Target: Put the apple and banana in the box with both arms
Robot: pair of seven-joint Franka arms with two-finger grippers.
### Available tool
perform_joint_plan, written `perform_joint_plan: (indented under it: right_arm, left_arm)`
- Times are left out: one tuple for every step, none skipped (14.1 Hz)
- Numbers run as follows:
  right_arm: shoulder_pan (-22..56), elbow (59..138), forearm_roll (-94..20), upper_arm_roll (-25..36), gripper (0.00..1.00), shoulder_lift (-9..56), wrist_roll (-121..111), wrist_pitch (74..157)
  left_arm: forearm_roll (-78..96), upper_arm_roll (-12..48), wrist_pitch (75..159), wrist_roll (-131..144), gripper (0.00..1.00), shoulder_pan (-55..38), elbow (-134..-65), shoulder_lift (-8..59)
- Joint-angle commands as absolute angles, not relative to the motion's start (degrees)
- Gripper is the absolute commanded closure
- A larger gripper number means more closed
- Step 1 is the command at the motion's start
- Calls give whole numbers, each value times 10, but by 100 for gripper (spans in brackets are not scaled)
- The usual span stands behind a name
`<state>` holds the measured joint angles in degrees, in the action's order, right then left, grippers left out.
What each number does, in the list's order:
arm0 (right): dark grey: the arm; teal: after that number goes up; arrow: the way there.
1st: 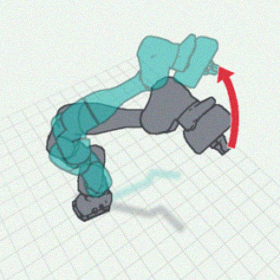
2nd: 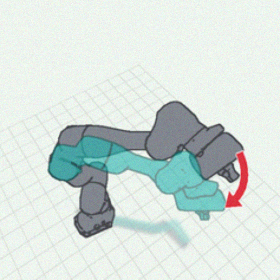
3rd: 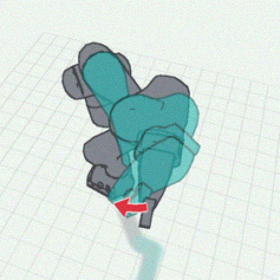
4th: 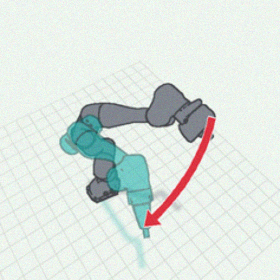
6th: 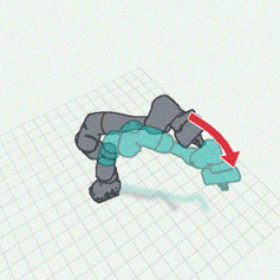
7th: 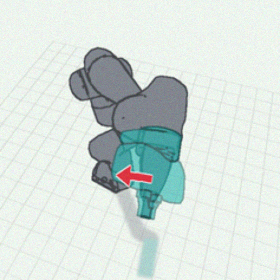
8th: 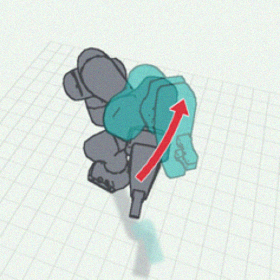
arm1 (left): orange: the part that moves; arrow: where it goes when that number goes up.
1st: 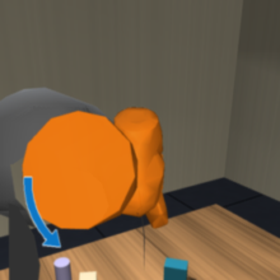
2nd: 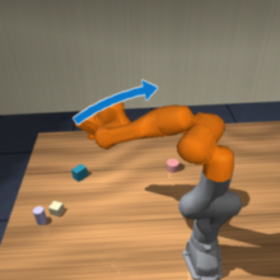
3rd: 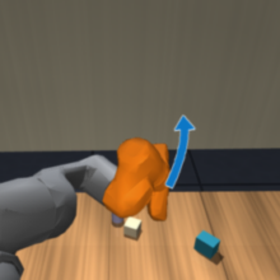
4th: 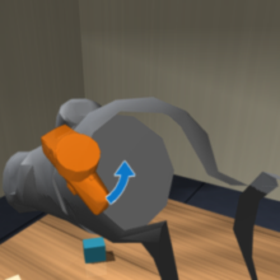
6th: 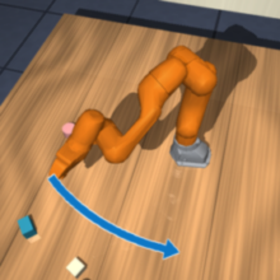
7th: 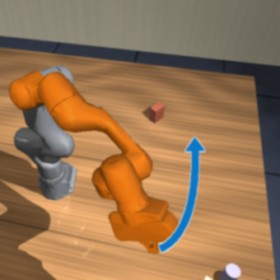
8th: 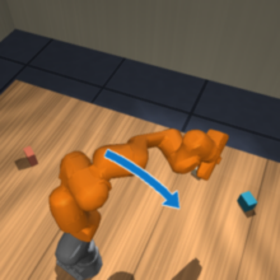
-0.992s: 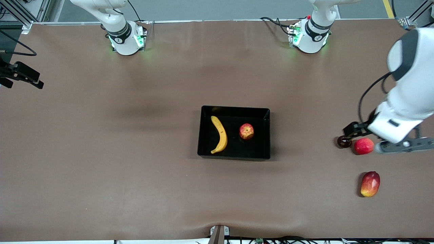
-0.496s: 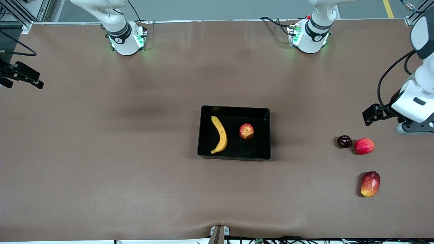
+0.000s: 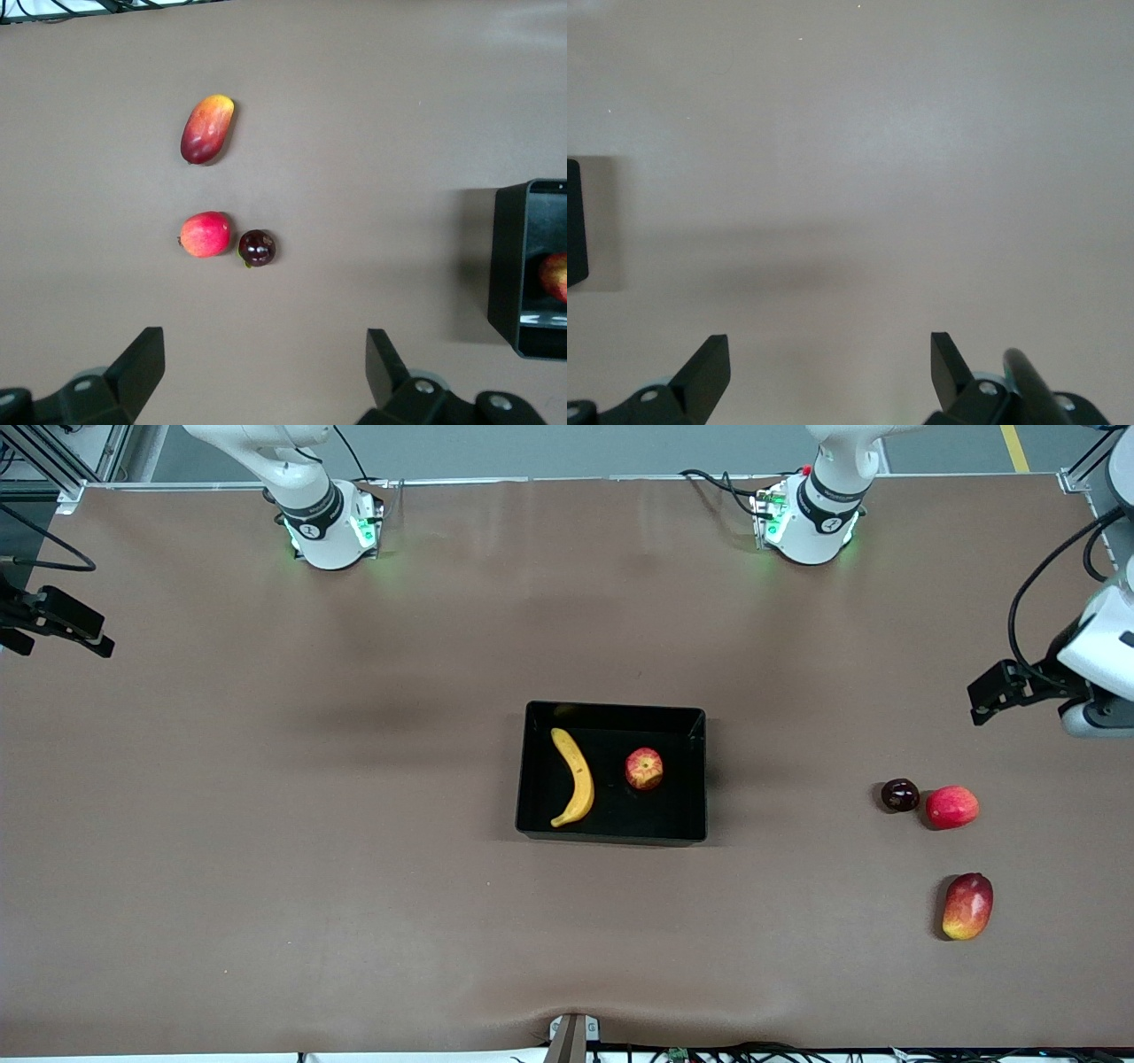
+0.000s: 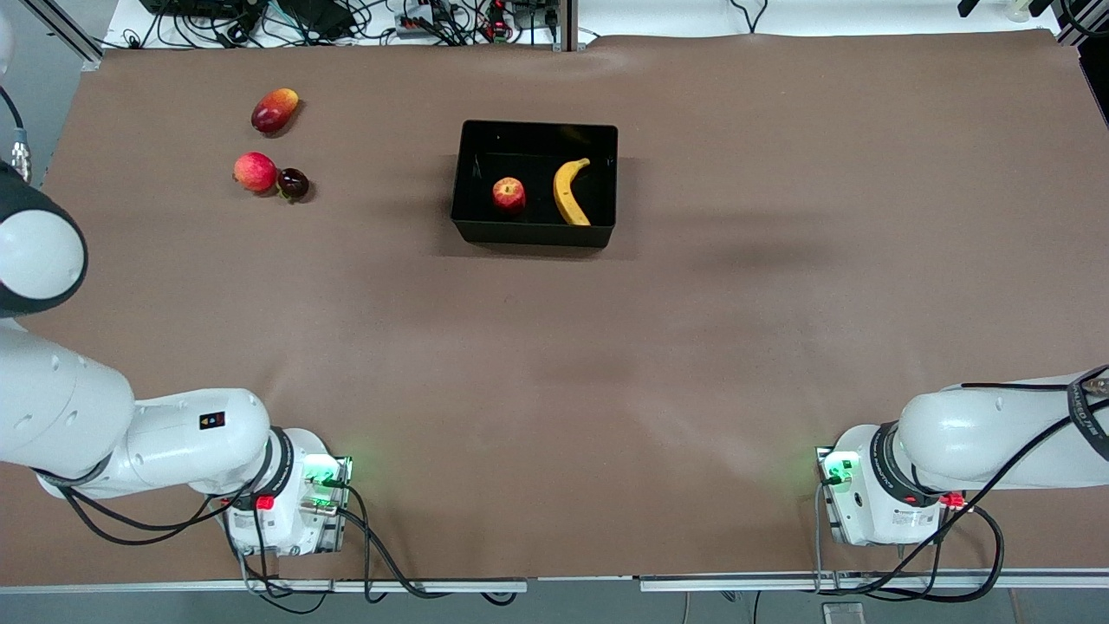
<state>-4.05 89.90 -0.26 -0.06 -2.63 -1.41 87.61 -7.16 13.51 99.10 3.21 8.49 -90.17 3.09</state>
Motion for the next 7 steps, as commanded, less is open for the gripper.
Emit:
perform_joint_plan:
  right_arm:
    - [-48, 890, 0, -6, 0, -22, -19, 872]
    - [-48, 890, 0, -6, 0, -22, -19, 871]
    - [-48, 890, 0, -6, 0, -22, -19, 871]
    - [-48, 890, 0, -6, 0, -22, -19, 870]
    - [-49, 890, 0, -6, 0, -22, -19, 871]
    - [-49, 890, 0, -6, 0, -22, -19, 871]
    - [-48, 891, 0, -6, 0, -22, -19, 870]
  left_arm:
    - [-54, 70, 997, 18, 0, 24, -947, -19]
    - [-35, 65, 994, 13, 0, 19, -947, -22]
    - [-25, 62, 992, 12, 0, 12, -946, -22]
    - [-24, 55, 990, 22, 0, -9, -942, -21]
    - [-23, 51, 988, 32, 0, -15, -933, -16]
    - [-22, 51, 982, 36, 0, -15, -928, -13]
    - [-22, 51, 977, 37, 0, -15, -927, -8]
